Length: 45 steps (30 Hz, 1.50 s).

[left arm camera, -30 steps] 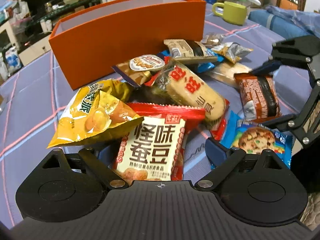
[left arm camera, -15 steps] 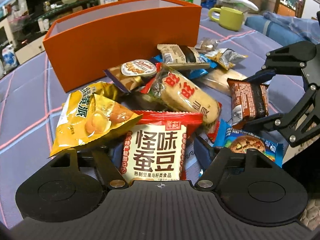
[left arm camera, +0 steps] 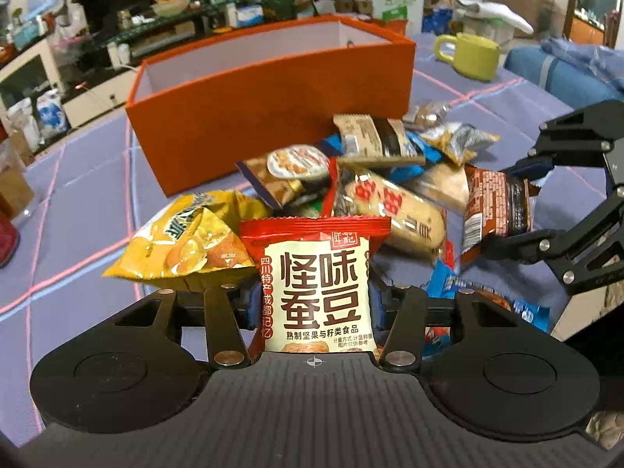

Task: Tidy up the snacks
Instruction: 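Carry both held snacks to the orange box and open both grippers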

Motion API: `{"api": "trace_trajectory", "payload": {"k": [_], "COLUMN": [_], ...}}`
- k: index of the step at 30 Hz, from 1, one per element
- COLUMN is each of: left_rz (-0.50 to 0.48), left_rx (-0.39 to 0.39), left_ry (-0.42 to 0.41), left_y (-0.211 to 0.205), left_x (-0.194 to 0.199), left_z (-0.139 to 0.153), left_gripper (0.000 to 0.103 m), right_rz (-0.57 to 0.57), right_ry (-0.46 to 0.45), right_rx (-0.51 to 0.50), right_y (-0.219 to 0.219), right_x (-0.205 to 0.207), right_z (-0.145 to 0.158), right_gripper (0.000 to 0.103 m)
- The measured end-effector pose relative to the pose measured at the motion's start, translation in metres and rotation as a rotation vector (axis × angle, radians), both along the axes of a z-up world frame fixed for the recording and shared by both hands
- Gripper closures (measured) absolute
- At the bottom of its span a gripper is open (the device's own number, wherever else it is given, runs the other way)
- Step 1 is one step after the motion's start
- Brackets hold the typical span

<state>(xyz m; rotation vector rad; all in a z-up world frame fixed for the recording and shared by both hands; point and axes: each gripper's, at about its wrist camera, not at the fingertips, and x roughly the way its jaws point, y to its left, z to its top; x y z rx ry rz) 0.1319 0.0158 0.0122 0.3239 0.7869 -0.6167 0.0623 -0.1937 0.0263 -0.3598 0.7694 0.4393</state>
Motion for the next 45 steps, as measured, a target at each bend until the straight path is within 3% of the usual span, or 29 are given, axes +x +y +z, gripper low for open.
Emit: {"api": "trace_trajectory", "payload": {"k": [17, 27, 37, 45], "left_rz": [0.055, 0.381, 0.48, 0.503], "left_rx": [-0.024, -0.008, 0.007, -0.013], "left_ry": [-0.073, -0.071, -0.099, -0.112], "left_y": [-0.002, 0.004, 0.014, 0.017], "left_x": [-0.012, 0.003, 0.005, 0.004], "left_z": [0.031, 0.038, 0.044, 0.049], "left_gripper": [0.083, 0.083, 0.083, 0.083], "right_rz": [-0.067, -0.129, -0.163, -0.192], "right_ry": [-0.087, -0.09, -0.093, -0.095], "right_rx": [-0.006, 0.011, 0.016, 0.057], "right_y": [-0.008, -0.013, -0.015, -0.019], "right_x": [0.002, 0.007, 0.009, 0.012], "right_z": [0.012, 0.016, 0.017, 0.023], "right_gripper": [0.049, 0.049, 0.049, 0.049]}}
